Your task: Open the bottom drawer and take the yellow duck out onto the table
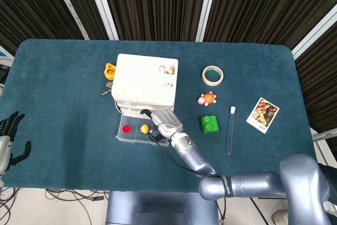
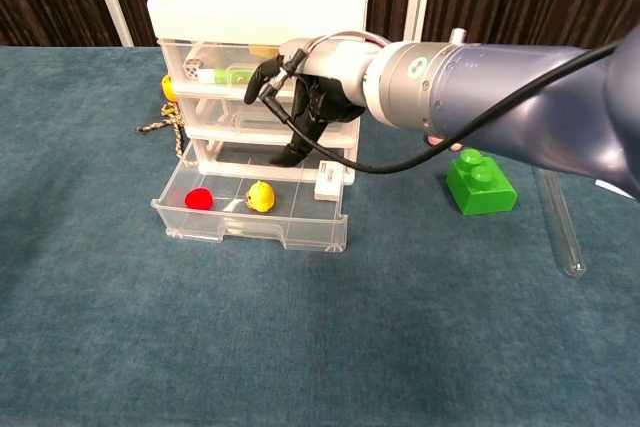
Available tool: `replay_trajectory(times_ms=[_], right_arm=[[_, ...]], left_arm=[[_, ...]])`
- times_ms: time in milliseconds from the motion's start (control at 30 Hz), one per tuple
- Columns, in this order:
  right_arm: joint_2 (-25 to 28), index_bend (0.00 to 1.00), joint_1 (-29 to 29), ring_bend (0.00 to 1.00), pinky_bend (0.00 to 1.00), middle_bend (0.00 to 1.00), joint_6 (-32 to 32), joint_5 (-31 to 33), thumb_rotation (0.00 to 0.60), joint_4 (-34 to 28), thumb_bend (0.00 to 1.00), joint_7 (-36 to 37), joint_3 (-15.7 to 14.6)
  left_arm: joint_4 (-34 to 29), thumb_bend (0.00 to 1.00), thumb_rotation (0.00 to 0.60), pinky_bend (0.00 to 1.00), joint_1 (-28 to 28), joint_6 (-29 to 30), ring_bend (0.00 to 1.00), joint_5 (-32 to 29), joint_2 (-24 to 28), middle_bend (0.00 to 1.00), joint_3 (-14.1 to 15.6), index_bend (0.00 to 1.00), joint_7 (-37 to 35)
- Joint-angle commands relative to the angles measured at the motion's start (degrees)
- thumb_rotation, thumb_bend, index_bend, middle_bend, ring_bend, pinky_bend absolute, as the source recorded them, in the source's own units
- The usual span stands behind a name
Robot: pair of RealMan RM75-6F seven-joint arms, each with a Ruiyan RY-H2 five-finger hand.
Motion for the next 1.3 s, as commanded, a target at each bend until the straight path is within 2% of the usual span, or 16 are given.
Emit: replay_trajectory(times_ms=[33,267,433,633,900,1300], right_arm=[[-1.81,0.24,1.16,1.00,1.00,1.00,0.00,-1.60,0.600,2.50,0.31,-2.52,-1.54],[-7.25,0.26,1.95,1.00,1.00,1.00,2.80,-8.75,0.600,9.62,0.31,-6.16,-4.08],[-9.76,0.26,2.28,1.00,1.00,1.00,2.09,-10.39,0.600,13.04,0.31,-8.09,-5.17],[-12.16,0.27,2.83,1.00,1.00,1.00,0.04,-11.45,0.600,17.02,0.29,-9.65,-5.47],[-13.97,0.30,3.48,1.00,1.00,1.00,-3.42,-13.10,0.600,21.69,0.29,-11.03,-5.67],[-16.75,0.34,3.68,1.00,1.00,1.00,-5.43,-14.57,0.600,27.27,0.31,-12.98,-4.99]], left_arm=[[-0.02,0.48,0.600,0.00,0.05,0.08,0.00,0.01,-0.01,0.00,0.02,0.06,0.04],[0.18,0.48,0.600,0.00,0.03,0.21,0.00,-0.06,-0.03,0.00,-0.14,0.06,0.01],[0.10,0.48,0.600,0.00,0.01,0.23,0.00,0.00,-0.06,0.00,-0.17,0.06,-0.14],[0.06,0.48,0.600,0.00,-0.01,0.11,0.00,-0.10,-0.04,0.00,-0.19,0.06,-0.24],[-0.21,0.48,0.600,0.00,-0.10,-0.27,0.00,-0.18,0.11,0.00,-0.07,0.06,-0.25],[-0.44,0.48,0.600,0.00,-0.15,-0.47,0.00,-0.22,0.17,0.00,0.01,0.06,-0.24]])
